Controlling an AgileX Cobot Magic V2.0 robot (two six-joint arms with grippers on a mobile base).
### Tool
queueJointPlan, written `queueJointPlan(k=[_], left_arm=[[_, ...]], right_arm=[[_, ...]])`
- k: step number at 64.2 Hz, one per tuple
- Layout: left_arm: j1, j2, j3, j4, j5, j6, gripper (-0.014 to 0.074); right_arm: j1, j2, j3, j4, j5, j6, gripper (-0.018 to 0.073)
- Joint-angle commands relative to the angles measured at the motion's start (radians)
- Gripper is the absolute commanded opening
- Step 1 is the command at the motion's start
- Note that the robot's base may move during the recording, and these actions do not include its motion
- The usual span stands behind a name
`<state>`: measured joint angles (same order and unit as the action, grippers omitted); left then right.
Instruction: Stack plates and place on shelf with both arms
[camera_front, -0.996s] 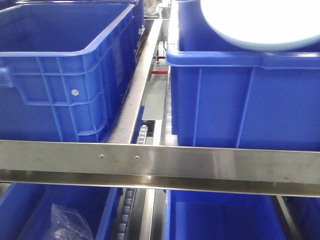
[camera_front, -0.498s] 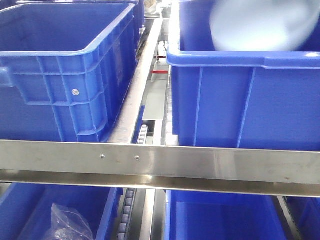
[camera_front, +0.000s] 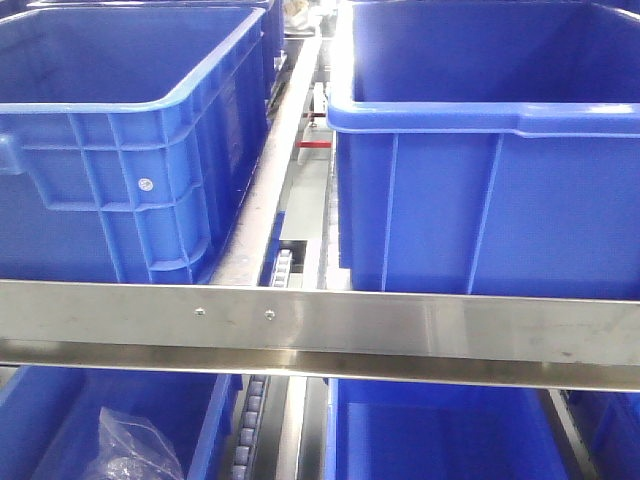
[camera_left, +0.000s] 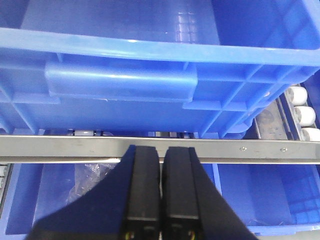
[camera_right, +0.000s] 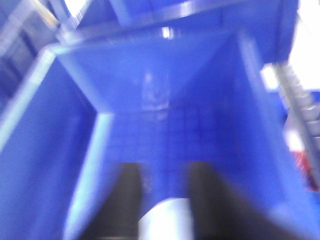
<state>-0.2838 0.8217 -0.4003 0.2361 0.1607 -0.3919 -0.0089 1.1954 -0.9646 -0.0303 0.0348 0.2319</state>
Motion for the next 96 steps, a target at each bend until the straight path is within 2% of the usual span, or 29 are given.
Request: queueJointPlan(k=[1, 2, 5, 23, 57, 58, 83, 96], left_arm=[[0.002, -0.005, -0.028, -0.004, -0.078, -0.006, 0.0097], [0.002, -0.005, -0.028, -0.004, -0.078, -0.006, 0.0097], [0.002, -0.005, -0.028, -0.004, -0.078, -0.006, 0.0097], [0.002, -0.005, -0.028, -0.004, -0.078, -0.006, 0.0097], [0.002, -0.005, -0.028, -0.004, -0.078, -0.006, 0.0097], [0.002, -0.005, -0.028, -0.004, -0.079, -0.006, 0.0097], [0.002, -0.005, -0.028, -0.004, -0.079, -0.006, 0.0097], [0.002, -0.005, -0.028, -0.004, -0.079, -0.006, 0.0097]], right_arm=[[-0.004, -0.136, 0.051, -0.002, -0.078, -0.003, 0.0015], [-0.004, -0.154, 0.074, -0.002, -0.077, -0.003, -0.0003], [-0.004, -0.214, 0.126, -0.002, -0.077, -0.003, 0.0038], [-0.004, -0.446, 0.330, -0.002, -0.077, -0.003, 0.0015], [-0.004, -0.487, 0.348, -0.002, -0.063, -0.003, 0.0015], [-0.003, -0.576, 0.405, -0.003, 0.005, -0.003, 0.0015], [-0.003, -1.002, 0.866, -0.003, -0.050, -0.003, 0.0015], [-0.004, -1.199, 0.992, -0.003, -0.040, -0.003, 0.0015]])
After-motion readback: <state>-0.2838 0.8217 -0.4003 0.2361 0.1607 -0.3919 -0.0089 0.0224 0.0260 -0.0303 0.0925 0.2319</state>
